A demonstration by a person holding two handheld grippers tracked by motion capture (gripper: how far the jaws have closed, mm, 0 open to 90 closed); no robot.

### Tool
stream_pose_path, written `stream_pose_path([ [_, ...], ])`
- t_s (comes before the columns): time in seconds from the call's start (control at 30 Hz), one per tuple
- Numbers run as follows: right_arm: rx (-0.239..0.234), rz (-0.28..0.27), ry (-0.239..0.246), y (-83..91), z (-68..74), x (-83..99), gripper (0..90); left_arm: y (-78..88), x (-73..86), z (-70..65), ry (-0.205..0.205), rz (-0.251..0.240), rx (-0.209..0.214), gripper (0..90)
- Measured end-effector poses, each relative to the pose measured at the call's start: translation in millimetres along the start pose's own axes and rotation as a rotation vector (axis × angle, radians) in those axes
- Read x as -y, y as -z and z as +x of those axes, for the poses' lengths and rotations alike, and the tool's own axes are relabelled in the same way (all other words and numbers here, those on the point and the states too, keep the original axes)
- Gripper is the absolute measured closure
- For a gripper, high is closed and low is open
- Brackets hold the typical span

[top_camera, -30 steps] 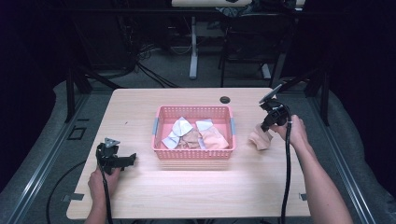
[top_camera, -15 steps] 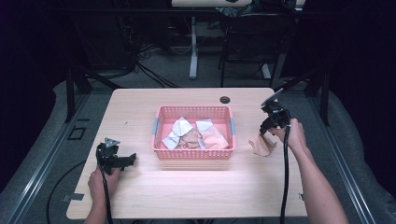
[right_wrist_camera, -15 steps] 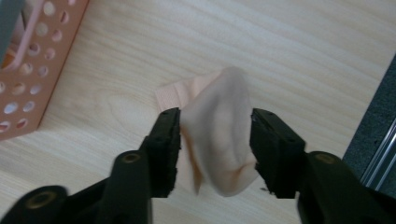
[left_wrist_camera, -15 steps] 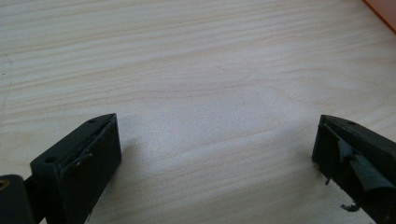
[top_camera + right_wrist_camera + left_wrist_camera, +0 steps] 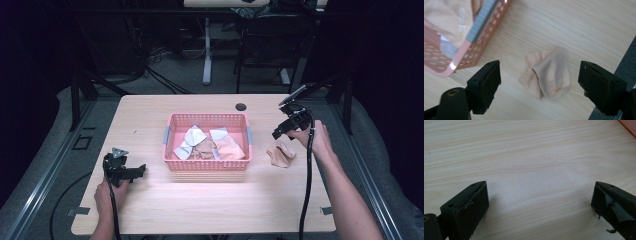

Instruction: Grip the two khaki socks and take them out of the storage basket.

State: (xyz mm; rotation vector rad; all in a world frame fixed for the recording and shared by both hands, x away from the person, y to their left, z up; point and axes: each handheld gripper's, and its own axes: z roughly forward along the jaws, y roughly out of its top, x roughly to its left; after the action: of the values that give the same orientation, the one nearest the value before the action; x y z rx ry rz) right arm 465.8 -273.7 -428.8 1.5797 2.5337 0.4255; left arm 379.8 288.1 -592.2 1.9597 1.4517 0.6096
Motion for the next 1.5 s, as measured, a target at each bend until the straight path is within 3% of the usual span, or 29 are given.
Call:
stream_pose_path([
  [0.4, -0.029, -0.061, 0.113, 30.8, 47.1, -24.9, 12.4, -0.1, 0.1, -0.5, 0.005, -0.004, -0.001, 1.2],
  [0.7, -0.07, -0.09, 0.198, 34.2, 87.3, -46.7, 13.3, -0.1, 0.0, -0.5, 0.005, -0.003, 0.0, 1.1],
  [1.03, -0.1, -0.067, 0.232, 13.6, 116.1, -62.6, 11.3, -0.2, 0.0, -0.4, 0.004, -0.003, 0.0, 1.1],
  [1.23, -0.093, 0.012, 0.283, -15.5, 135.9, -63.6, 11.8, 0.1, 0.0, 0.0, -0.001, 0.001, 0.001, 1.1],
  [1.5, -0.09, 0.054, 0.274, -45.8, 144.4, -62.9, 14.1, 0.0, 0.0, 0.0, -0.002, 0.0, 0.002, 1.1],
])
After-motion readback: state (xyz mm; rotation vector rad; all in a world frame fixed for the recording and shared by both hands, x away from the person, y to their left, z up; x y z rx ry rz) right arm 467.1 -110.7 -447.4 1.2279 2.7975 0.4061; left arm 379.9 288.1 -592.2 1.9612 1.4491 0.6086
